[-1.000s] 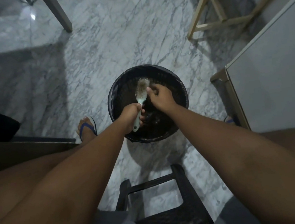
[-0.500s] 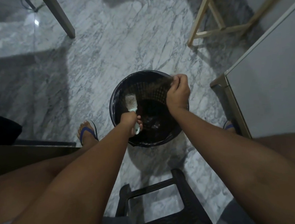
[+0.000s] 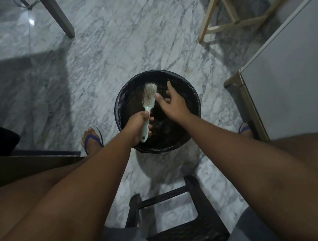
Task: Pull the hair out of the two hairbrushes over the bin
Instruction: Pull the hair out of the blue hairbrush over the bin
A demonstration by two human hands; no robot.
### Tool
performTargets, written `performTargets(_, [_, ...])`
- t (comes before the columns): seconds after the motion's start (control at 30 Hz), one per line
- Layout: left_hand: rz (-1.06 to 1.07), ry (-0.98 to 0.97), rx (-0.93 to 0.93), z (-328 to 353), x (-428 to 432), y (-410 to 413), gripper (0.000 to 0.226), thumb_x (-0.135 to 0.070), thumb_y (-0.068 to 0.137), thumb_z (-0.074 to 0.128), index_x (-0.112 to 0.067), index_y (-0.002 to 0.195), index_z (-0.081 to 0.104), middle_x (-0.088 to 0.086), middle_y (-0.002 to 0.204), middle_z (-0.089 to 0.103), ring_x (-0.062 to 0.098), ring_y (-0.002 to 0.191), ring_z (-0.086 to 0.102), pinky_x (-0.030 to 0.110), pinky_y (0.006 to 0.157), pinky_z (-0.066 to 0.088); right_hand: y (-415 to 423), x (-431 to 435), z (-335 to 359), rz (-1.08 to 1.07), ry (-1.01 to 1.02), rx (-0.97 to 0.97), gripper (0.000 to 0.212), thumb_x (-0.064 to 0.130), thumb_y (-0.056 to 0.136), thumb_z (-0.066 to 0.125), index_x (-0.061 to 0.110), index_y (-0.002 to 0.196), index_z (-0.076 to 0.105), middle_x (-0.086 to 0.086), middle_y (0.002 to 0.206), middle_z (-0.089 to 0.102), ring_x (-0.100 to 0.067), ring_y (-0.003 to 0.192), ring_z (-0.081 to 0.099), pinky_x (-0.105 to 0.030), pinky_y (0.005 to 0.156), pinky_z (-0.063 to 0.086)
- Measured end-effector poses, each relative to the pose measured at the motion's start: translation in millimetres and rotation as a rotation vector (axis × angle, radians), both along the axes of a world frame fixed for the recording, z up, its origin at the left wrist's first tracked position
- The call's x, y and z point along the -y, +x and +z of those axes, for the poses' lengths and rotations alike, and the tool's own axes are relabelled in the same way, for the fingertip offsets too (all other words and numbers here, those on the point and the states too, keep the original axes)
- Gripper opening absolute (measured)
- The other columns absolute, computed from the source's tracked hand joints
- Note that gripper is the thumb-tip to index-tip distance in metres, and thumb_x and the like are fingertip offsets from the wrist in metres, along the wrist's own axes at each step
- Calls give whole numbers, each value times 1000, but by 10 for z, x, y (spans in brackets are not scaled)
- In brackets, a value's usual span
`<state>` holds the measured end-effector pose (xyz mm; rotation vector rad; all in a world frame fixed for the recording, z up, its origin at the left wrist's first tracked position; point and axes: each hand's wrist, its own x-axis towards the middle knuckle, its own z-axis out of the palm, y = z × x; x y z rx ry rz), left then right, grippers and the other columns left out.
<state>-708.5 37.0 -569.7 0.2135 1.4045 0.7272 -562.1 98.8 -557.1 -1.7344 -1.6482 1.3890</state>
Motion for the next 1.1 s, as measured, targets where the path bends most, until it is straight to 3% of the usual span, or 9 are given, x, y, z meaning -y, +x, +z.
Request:
performTargets(0.1, [-9,47,73,38,27,19,16,-19,102,39,-20,94,53,0,79,51,13,54,40,25,50,33,-68,4,-16,90,-5,-54,45,50,89,62,21,124,67,-7,101,75,-20,96,70,-42,95,55])
performTargets(0.17, [14,60,106,47,30,22,16,-18,103,38,-19,99,54,1,79,51,13,55,40,24,48,35,-83,3,-78,47,44,-48,32,45,89,65,15,94,77,-8,76,74,-22,76,72,-44,80,58])
performTargets(0.23, [22,72,123,39,25,8,17,-19,103,38,-18,103,55,1,80,52,13,55,41,25,47,37,-93,7,-96,-21,62,-40,31,43,88,68,14,84,78,-4,68,73,-16,67,71,-39,76,60])
performTargets(0.4, [105,35,160,67,6,-16,22,-23,105,36,-14,116,53,1,77,50,10,53,41,22,45,37,-35,-58,-17,-70,198,23,33,32,94,64,5,76,71,-2,69,71,-3,58,59,-7,61,44])
performTargets(0.6, [118,-10,131,43,47,-125,26,-15,101,41,-13,124,54,5,88,57,14,62,50,28,49,45,20,-306,257,-366,466,-116,31,24,97,61,3,74,65,3,63,61,4,55,52,-13,59,41])
performTargets(0.7, [94,-28,76,74,28,-76,27,-16,101,40,-8,124,53,5,90,58,14,63,50,27,49,46,68,-427,364,-516,574,-149,34,24,97,61,0,74,65,-1,61,60,-5,54,53,-17,57,43])
performTargets(0.83, [167,-106,23,144,-40,30,27,-15,103,38,-4,122,54,6,89,57,15,63,50,23,45,50,83,-354,325,-501,593,-155,31,24,97,61,1,76,65,4,62,59,-5,57,53,-16,58,43])
performTargets(1.0, [364,-161,-39,108,-56,20,34,-3,103,30,-10,132,48,9,96,53,16,75,51,35,52,53,155,-373,398,-656,629,-211,31,27,98,58,1,82,65,4,64,61,-4,58,55,-17,60,46])
performTargets(1.1, [267,-154,-21,94,43,-26,35,-13,104,39,-7,138,46,7,100,57,17,76,51,37,60,53,200,-379,370,-494,535,-92,31,30,98,56,4,82,65,-2,69,64,-9,65,59,-20,63,47])
